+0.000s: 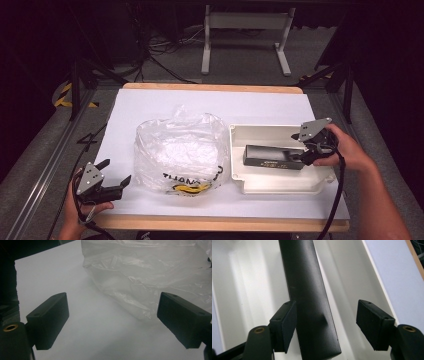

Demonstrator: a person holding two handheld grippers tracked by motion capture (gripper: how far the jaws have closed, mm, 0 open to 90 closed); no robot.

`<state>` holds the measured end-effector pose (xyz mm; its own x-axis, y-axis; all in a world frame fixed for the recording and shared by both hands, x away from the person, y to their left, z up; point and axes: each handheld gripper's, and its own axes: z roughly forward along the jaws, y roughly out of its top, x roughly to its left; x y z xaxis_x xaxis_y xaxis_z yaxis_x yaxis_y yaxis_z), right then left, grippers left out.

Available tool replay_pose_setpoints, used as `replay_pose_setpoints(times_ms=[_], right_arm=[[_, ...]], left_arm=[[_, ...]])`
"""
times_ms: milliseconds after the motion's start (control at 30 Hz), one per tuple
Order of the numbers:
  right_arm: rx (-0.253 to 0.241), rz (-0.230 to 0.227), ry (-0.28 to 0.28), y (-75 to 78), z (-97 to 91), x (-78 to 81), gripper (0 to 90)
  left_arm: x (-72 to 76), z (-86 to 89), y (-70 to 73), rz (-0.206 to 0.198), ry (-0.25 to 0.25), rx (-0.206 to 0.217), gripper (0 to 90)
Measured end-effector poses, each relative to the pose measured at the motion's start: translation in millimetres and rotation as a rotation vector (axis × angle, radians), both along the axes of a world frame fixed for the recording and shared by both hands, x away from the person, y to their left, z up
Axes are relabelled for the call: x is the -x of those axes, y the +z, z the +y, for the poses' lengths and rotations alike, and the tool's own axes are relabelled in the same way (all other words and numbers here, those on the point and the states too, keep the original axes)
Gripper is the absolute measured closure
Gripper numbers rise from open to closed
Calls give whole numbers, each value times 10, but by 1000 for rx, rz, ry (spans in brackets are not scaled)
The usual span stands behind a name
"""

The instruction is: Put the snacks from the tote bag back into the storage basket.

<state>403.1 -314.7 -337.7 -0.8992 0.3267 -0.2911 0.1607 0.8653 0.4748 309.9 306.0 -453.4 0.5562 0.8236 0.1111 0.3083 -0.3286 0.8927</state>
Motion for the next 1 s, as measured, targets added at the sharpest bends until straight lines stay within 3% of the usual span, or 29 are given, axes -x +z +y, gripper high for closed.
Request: replay_pose_setpoints(times_ms=[233, 467, 533, 667, 1000], right_arm=[[-19, -51, -97, -5, -35, 15, 272], [-75, -89, -180, -3, -68, 54, 222], [-75, -92, -186, 1, -73, 58, 210], [-120, -134, -226, 38, -117, 125, 199], [-131, -149, -266, 73, -173, 243, 179]], left_arm=[[-31, -9, -6, 4, -4, -7, 113], [-54, -18, -13, 8, -18, 9, 113], [-54, -12, -10, 7, -17, 18, 114], [-49, 4, -11, 9, -8, 18, 113], [-45, -6, -14, 11, -4, 11, 113]])
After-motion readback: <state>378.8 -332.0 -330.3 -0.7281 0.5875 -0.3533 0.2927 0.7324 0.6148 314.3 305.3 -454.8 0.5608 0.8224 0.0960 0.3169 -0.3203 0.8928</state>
